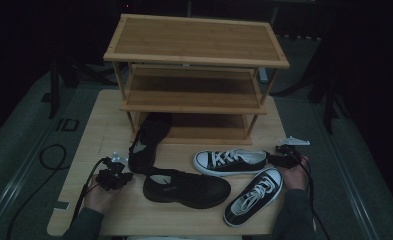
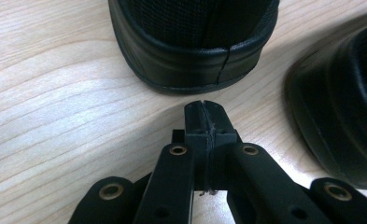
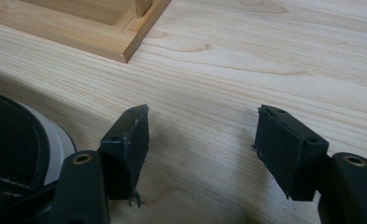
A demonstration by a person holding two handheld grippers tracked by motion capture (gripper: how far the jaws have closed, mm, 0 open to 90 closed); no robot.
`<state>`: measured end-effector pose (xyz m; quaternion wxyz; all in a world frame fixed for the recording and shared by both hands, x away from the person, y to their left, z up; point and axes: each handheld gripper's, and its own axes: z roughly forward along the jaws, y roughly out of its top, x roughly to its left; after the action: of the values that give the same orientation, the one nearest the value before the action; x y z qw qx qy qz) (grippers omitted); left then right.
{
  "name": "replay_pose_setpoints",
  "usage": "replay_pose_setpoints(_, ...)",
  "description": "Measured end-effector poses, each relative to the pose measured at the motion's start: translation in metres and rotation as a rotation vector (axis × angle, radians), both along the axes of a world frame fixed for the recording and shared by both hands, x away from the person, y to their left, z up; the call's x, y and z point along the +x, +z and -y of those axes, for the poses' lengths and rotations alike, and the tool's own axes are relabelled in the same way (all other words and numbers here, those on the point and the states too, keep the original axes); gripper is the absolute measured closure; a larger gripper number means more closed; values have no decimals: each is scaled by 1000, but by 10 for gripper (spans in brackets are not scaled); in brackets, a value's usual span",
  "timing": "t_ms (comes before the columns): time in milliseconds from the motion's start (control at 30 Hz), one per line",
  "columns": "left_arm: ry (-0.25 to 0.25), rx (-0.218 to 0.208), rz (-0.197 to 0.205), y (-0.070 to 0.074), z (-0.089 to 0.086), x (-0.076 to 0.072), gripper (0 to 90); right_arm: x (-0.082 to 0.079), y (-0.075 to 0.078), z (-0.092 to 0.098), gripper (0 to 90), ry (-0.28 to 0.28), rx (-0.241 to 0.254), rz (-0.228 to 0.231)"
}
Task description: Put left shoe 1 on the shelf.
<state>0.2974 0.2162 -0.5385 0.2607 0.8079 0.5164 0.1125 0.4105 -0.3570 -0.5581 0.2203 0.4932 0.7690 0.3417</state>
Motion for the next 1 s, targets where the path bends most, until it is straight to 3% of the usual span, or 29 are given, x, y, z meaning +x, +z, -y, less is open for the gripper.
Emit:
replay_pose_setpoints(333, -11, 31, 6, 1, 9, 6, 884, 0, 0, 0, 350, 0, 0, 1)
replay_pose_setpoints(500, 16, 35, 12, 2, 11, 12, 874, 0, 0, 0, 350, 0, 0, 0)
replay_pose_setpoints(867, 5, 17, 60, 14, 20, 24, 867, 0, 0, 0, 350, 0, 0, 0)
replay_pose_setpoints(1000, 0, 43, 71, 15, 28, 29, 867, 0, 0, 0, 350, 0, 1, 0)
